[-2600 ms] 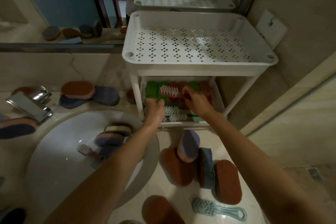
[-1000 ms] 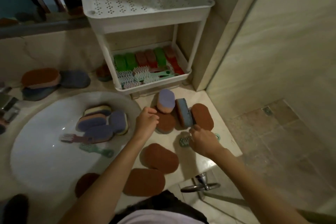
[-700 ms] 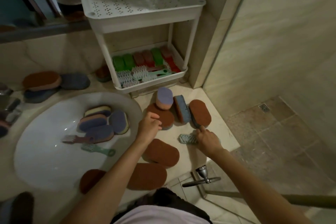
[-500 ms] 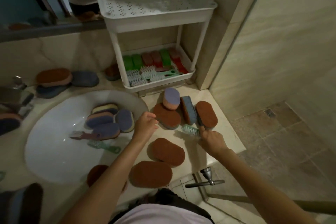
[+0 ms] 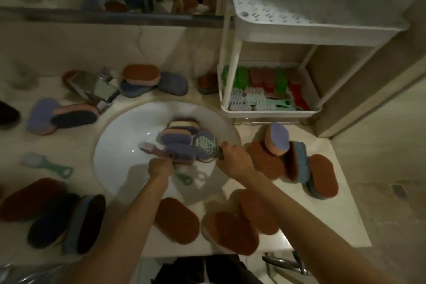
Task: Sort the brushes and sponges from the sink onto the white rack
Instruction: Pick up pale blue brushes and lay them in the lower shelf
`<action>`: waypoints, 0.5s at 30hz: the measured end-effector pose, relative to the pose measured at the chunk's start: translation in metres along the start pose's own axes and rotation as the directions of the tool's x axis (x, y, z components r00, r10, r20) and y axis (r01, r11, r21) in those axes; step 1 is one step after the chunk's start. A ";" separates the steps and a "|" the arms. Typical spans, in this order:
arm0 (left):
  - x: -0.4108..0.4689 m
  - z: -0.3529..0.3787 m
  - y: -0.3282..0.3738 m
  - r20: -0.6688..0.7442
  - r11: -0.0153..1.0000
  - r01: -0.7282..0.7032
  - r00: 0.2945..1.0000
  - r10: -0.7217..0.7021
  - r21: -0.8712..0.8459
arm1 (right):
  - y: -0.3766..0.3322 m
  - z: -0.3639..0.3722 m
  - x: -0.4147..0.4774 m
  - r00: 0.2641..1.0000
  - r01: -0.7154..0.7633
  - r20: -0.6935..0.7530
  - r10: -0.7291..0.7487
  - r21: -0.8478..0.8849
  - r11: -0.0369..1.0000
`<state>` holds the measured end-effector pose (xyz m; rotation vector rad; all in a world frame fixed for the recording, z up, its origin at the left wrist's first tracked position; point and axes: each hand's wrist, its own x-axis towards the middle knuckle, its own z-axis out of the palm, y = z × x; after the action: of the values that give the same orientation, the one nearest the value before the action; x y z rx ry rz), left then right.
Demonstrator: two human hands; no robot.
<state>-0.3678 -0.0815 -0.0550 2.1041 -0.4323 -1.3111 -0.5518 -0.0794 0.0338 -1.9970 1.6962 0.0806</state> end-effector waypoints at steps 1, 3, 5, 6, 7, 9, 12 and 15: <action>0.014 -0.002 -0.005 -0.041 0.998 0.052 0.998 -0.051 0.024 | -0.003 0.006 0.011 1.000 0.005 0.019 -0.005 0.002 1.000; 0.036 0.002 -0.016 -0.045 0.989 0.144 0.989 -0.143 0.028 | -0.009 0.013 0.026 0.998 0.007 0.060 -0.007 0.004 1.000; 0.055 0.016 -0.024 -0.047 0.976 0.219 0.975 -0.219 0.000 | -0.012 0.018 0.041 0.997 -0.004 0.073 0.003 0.004 1.000; 0.058 0.026 -0.026 -0.054 0.966 0.251 0.967 -0.248 0.061 | -0.012 0.020 0.047 0.997 -0.012 0.080 0.012 0.007 1.000; 0.061 0.035 -0.028 -0.065 0.950 0.275 0.961 -0.268 0.145 | -0.010 0.021 0.053 0.996 -0.017 0.085 0.015 0.016 1.000; 0.065 0.051 -0.034 -0.131 0.911 0.244 0.969 -0.212 0.332 | -0.006 0.022 0.063 0.995 -0.031 0.094 0.028 0.040 0.999; 0.070 0.066 -0.042 -0.205 0.849 0.210 0.971 -0.124 0.484 | 0.004 0.023 0.074 0.994 -0.050 0.100 0.042 0.079 0.996; 0.078 0.074 -0.040 -0.254 0.873 0.196 0.963 -0.087 0.447 | 0.011 0.026 0.079 0.997 -0.039 0.069 0.034 0.067 0.997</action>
<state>-0.3998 -0.1198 -0.1581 2.7040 -0.5459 -1.1005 -0.5376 -0.1412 -0.0217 -1.8928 1.6704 0.1002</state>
